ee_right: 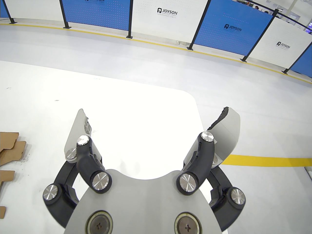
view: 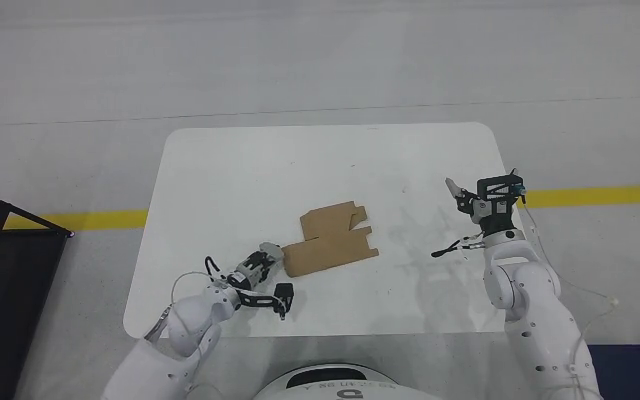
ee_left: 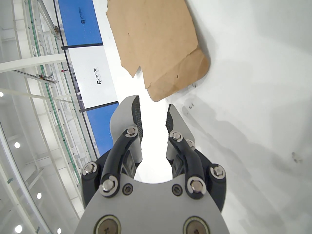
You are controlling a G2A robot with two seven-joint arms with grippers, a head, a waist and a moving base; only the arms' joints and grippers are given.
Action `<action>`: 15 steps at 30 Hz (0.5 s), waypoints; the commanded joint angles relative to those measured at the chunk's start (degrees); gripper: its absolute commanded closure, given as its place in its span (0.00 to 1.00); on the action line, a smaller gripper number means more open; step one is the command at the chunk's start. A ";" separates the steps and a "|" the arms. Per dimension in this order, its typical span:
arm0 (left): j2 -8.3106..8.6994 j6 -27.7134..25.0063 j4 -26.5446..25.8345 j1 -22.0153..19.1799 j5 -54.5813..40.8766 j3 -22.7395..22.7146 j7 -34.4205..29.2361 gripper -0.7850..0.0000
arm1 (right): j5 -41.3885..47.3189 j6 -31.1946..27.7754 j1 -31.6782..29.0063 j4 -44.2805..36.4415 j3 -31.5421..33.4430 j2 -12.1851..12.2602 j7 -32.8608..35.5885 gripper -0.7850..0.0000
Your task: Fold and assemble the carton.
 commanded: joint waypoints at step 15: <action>-1.23 0.13 2.70 -4.40 2.93 5.91 -5.03 0.60 | 0.00 0.00 0.00 0.00 0.00 0.00 0.00 0.00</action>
